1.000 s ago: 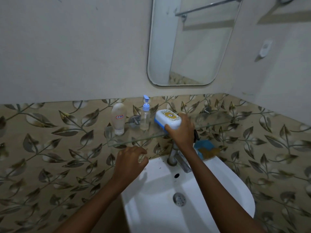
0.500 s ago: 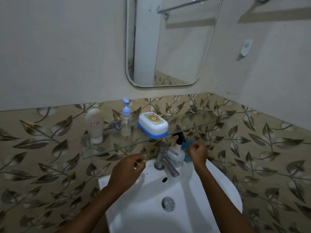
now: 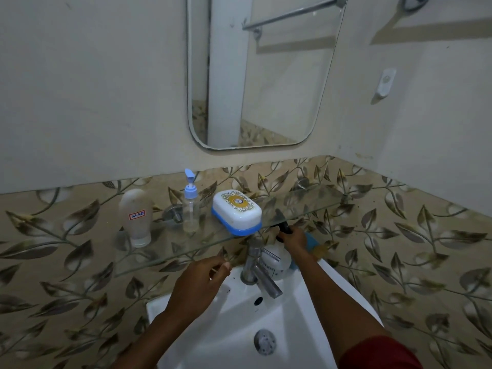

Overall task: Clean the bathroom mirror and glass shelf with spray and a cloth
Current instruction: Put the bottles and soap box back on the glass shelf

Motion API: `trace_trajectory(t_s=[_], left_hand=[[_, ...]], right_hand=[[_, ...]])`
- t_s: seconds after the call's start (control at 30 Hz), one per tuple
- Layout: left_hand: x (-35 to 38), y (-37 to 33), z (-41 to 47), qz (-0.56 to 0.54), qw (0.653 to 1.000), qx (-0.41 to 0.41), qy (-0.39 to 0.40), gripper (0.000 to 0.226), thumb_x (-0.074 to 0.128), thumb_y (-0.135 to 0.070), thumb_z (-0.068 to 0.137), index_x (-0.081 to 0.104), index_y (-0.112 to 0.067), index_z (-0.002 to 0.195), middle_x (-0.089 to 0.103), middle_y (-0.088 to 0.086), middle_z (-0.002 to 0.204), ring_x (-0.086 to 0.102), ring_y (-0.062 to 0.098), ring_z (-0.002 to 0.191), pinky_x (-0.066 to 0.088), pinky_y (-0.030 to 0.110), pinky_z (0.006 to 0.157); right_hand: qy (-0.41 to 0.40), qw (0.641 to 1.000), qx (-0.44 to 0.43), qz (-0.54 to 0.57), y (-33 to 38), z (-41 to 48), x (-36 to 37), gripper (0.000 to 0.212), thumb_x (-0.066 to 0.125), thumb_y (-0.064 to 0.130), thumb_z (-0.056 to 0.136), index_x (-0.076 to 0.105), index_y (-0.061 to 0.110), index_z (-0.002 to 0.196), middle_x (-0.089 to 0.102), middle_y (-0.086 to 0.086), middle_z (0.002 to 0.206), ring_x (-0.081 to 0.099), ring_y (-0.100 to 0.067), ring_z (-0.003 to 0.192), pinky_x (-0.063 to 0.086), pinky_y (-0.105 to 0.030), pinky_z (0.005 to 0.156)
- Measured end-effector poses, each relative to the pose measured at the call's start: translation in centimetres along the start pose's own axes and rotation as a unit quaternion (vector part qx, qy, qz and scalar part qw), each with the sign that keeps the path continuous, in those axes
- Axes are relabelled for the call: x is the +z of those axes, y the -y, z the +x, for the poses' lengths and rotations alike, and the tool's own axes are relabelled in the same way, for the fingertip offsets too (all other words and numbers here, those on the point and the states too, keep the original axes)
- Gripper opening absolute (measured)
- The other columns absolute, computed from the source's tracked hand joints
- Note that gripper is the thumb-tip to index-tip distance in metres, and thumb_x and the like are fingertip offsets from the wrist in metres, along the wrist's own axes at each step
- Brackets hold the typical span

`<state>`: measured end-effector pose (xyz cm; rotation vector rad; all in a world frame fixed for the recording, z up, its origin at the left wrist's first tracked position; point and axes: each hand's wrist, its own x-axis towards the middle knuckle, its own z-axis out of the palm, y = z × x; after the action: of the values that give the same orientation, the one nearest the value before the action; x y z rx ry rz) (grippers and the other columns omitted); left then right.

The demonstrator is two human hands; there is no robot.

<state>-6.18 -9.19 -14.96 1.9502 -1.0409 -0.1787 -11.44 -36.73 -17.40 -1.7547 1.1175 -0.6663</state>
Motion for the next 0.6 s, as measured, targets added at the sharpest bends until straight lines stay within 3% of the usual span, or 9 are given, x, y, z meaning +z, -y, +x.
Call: trace_trajectory(t_s=[0.07, 0.2, 0.27, 0.33, 0.43, 0.6], left_hand=[[0.0, -0.5, -0.1, -0.009, 1.0, -0.004, -0.002, 0.03, 0.048, -0.031, 0.093, 0.057, -0.042, 0.067, 0.067, -0.021, 0.071, 0.061, -0.005, 0.076, 0.047, 0.021, 0.067], [-0.1, -1.5, -0.1, -0.022, 1.0, 0.012, -0.007, 0.029, 0.043, -0.041, 0.093, 0.058, -0.039, 0.069, 0.067, -0.015, 0.072, 0.061, -0.001, 0.074, 0.051, 0.027, 0.069], [-0.2, -1.7, -0.2, -0.037, 0.999, 0.018, -0.007, 0.031, 0.039, -0.048, 0.088, 0.06, -0.037, 0.069, 0.067, -0.012, 0.07, 0.063, 0.001, 0.071, 0.053, 0.031, 0.068], [-0.5, -1.9, -0.4, -0.05, 0.999, 0.022, -0.005, 0.032, 0.037, -0.051, 0.085, 0.062, -0.036, 0.07, 0.067, -0.017, 0.076, 0.063, 0.002, 0.071, 0.053, 0.034, 0.069], [-0.7, -2.6, -0.7, -0.055, 0.998, 0.032, 0.004, 0.03, 0.037, -0.051, 0.085, 0.061, -0.039, 0.07, 0.066, -0.025, 0.081, 0.063, 0.001, 0.073, 0.053, 0.031, 0.07], [-0.8, -3.6, -1.1, -0.053, 0.997, 0.054, 0.017, 0.033, 0.036, -0.06, 0.082, 0.06, -0.041, 0.071, 0.067, -0.013, 0.076, 0.063, 0.007, 0.071, 0.054, 0.036, 0.069]], right_hand=[[-0.008, 1.0, -0.005, -0.003, -0.1, 0.0, -0.1, 0.021, 0.056, 0.008, 0.088, 0.064, -0.008, 0.1, 0.06, -0.015, 0.083, 0.055, -0.025, 0.078, 0.041, -0.03, 0.066], [-0.006, 0.999, -0.032, -0.01, -0.5, -0.8, -0.6, 0.022, 0.059, 0.008, 0.088, 0.064, -0.01, 0.1, 0.064, -0.017, 0.089, 0.058, -0.025, 0.081, 0.042, -0.026, 0.056], [-0.024, 0.999, -0.029, 0.004, -1.3, -1.6, -1.3, 0.026, 0.062, 0.011, 0.086, 0.065, -0.01, 0.101, 0.068, -0.021, 0.09, 0.062, -0.029, 0.083, 0.05, -0.034, 0.066], [-0.044, 0.998, -0.02, 0.027, -1.9, -2.8, -2.6, 0.027, 0.065, 0.012, 0.084, 0.065, -0.011, 0.098, 0.067, -0.023, 0.084, 0.061, -0.03, 0.074, 0.051, -0.044, 0.069], [-0.064, 0.994, -0.008, 0.085, -1.8, -4.9, -5.5, 0.024, 0.066, 0.008, 0.083, 0.065, -0.013, 0.095, 0.061, -0.019, 0.074, 0.054, -0.025, 0.061, 0.046, -0.039, 0.06], [-0.092, 0.988, 0.002, 0.125, 0.1, -7.9, -11.1, 0.028, 0.067, 0.007, 0.082, 0.062, -0.01, 0.104, 0.065, -0.025, 0.094, 0.065, -0.036, 0.086, 0.056, -0.043, 0.067]])
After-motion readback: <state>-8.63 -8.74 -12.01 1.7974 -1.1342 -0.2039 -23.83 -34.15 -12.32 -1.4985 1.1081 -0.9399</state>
